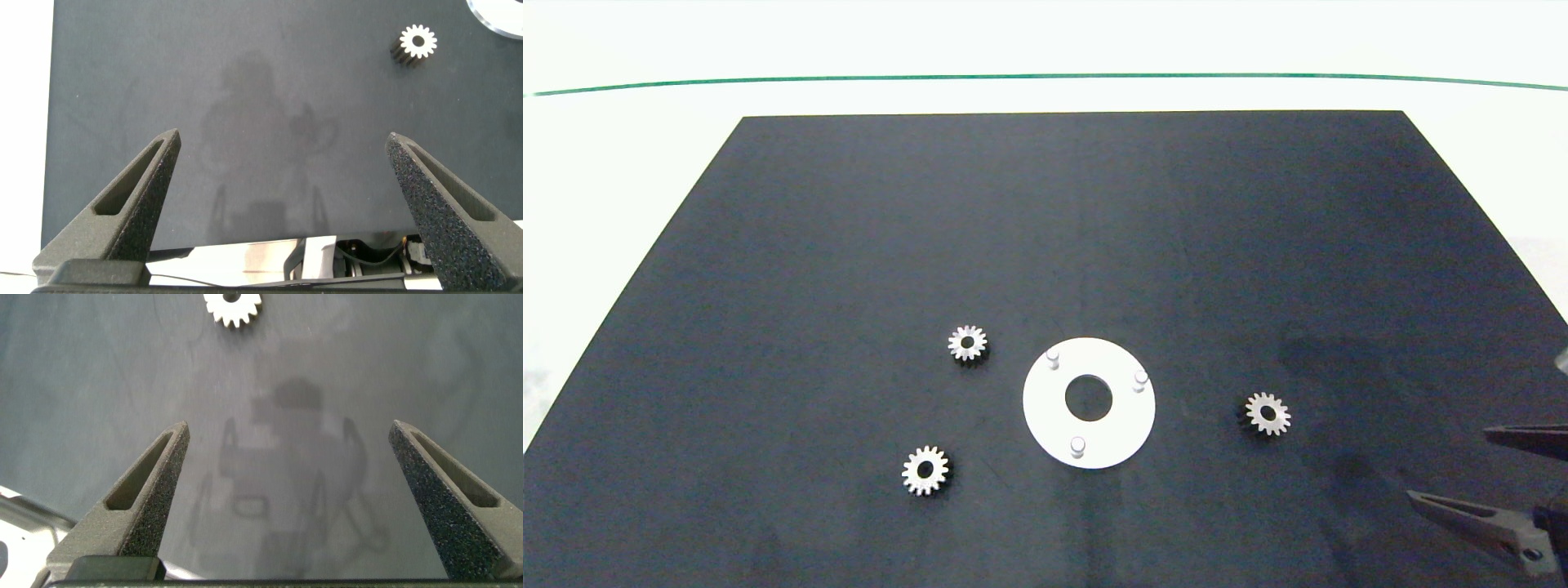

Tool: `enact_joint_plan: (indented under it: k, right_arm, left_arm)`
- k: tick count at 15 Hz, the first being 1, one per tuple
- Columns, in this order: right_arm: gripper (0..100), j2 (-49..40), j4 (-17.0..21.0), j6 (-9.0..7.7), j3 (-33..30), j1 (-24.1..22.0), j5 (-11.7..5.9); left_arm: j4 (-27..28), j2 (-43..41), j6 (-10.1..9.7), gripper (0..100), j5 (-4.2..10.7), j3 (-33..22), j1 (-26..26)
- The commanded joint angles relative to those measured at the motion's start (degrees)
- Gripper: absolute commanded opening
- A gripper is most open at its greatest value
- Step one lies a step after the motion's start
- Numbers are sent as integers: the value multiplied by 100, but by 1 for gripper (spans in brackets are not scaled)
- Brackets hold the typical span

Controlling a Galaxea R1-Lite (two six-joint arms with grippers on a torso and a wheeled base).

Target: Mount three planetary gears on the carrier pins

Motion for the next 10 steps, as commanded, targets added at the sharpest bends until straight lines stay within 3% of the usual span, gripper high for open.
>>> enact_joint_plan:
  k: [1, 4, 7, 10]
  right_arm:
    - [100, 756, -557, -80, -6, 65, 13]
    - [100, 1073, -751, -282, -102, 188, -22]
    - [100, 1266, -751, -290, -234, 443, -22]
    - [100, 1477, -786, -282, -313, 645, -163]
  left_arm:
    - [18, -10, 9, 100, 4, -7, 13]
    - [18, -10, 1, 100, 13, -16, 13]
    - [9, -10, 9, 100, 57, -51, 13]
    - [9, -28, 9, 100, 57, -51, 13]
